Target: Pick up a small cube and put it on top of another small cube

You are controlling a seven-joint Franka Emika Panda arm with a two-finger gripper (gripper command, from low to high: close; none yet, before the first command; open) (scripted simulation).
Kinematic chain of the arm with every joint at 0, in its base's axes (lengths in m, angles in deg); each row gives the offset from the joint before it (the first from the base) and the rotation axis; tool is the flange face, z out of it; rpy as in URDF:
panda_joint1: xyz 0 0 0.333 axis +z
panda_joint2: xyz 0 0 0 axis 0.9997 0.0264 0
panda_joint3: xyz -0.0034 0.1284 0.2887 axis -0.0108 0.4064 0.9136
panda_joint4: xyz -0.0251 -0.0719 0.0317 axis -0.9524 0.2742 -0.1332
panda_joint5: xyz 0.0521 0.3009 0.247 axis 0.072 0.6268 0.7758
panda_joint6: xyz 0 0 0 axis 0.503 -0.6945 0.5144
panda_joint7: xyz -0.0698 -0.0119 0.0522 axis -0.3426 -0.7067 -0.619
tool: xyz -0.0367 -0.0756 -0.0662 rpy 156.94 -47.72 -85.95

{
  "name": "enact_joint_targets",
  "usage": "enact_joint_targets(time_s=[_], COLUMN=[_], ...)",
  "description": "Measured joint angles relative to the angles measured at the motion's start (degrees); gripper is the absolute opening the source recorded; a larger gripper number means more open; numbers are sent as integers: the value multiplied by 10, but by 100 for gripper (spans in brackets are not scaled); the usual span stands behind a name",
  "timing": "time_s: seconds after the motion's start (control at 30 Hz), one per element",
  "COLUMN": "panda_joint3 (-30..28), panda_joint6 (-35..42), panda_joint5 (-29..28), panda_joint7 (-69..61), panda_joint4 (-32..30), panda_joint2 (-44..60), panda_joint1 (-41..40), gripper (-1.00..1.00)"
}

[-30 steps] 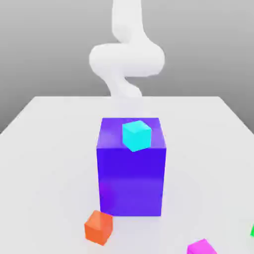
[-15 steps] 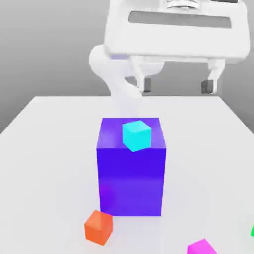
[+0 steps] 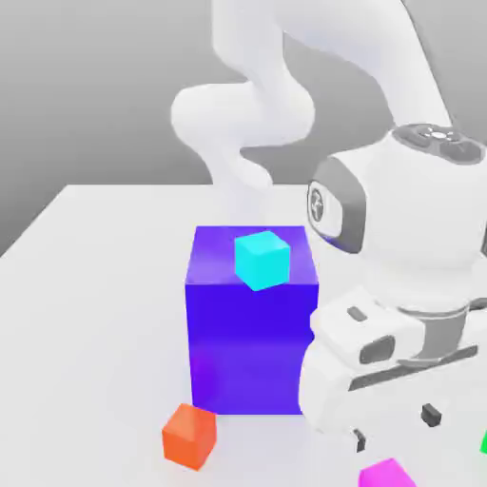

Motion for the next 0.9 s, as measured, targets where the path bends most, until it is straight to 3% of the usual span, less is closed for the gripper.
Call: enact_joint_targets(time_s=[0.1, 0.13, 0.37, 0.5, 0.7, 0.83, 0.87, 0.9], panda_joint3=[-12, -17, -18, -2, 80, 76, 71, 71], panda_joint6=[-43, -58, -62, -9, 63, 24, 13, 13], panda_joint5=[-13, -18, -19, -1, -19, -59, -65, -65], panda_joint7=[9, 12, 13, 0, -28, -11, -7, -7], panda_joint4=[12, 17, 18, 2, 21, 33, 35, 35], panda_joint2=[62, 83, 88, 20, -27, 29, 41, 41], panda_joint1=[12, 16, 17, 6, 88, 128, 133, 133], gripper=[0, -100, -100, -100, -100, -100, 100, 100])
